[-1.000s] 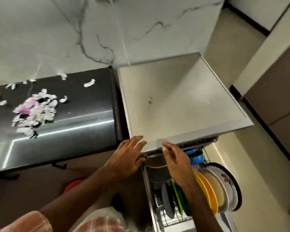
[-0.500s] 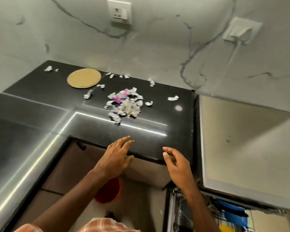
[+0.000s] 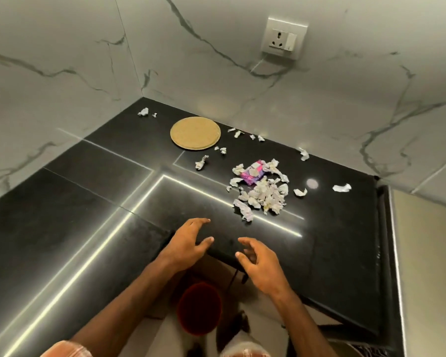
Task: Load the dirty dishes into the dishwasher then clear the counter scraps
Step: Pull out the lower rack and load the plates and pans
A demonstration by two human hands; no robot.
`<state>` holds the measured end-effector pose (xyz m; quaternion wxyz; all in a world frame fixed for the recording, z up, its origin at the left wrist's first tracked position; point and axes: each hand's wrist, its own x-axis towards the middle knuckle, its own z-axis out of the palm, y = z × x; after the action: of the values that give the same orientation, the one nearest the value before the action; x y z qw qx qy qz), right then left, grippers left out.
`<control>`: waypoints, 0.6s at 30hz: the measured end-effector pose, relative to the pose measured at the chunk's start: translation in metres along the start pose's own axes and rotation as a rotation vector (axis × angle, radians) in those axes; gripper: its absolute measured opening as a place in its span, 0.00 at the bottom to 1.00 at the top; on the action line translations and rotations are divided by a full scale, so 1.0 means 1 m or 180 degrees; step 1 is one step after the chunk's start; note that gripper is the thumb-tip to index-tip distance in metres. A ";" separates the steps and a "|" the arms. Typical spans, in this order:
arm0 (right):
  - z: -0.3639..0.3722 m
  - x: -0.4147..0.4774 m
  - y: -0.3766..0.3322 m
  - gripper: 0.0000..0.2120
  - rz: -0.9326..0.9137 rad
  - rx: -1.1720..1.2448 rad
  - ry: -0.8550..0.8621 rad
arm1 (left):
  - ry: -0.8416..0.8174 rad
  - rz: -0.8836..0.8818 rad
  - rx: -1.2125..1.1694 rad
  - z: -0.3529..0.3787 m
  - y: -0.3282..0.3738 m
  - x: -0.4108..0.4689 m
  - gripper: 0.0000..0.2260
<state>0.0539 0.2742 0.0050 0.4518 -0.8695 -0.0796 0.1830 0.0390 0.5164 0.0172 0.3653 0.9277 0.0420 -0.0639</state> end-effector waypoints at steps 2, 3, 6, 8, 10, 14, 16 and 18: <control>0.003 0.032 -0.012 0.24 -0.0156 -0.0578 -0.0134 | 0.0141 -0.0160 -0.0267 -0.005 -0.007 0.023 0.24; 0.004 0.048 -0.020 0.27 -0.0253 -0.0870 -0.0163 | 0.0212 -0.0253 -0.0404 -0.006 -0.010 0.034 0.22; 0.010 0.110 -0.043 0.35 -0.0576 -0.1650 -0.0254 | 0.0528 -0.0741 -0.1018 -0.015 -0.019 0.071 0.17; 0.016 0.150 -0.056 0.39 -0.0732 -0.2190 -0.0279 | 0.0818 -0.1069 -0.1292 -0.020 -0.029 0.094 0.12; 0.020 0.189 -0.067 0.45 -0.0758 -0.2618 -0.0339 | 0.1018 -0.1416 -0.1698 -0.025 -0.042 0.120 0.10; 0.015 0.247 -0.077 0.62 -0.0514 -0.3206 -0.0788 | 0.1195 -0.1993 -0.2500 -0.039 -0.061 0.172 0.11; 0.011 0.267 -0.076 0.68 -0.0280 -0.3171 -0.1098 | 0.1296 -0.2107 -0.2701 -0.045 -0.066 0.198 0.11; 0.010 0.275 -0.079 0.70 -0.0219 -0.3204 -0.1283 | 0.1396 -0.2201 -0.3032 -0.053 -0.065 0.223 0.10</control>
<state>0.3049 0.4109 -0.0039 -0.0390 -0.9230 -0.2709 0.2706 0.2563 0.6072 -0.0214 0.6797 0.5874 0.4375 0.0392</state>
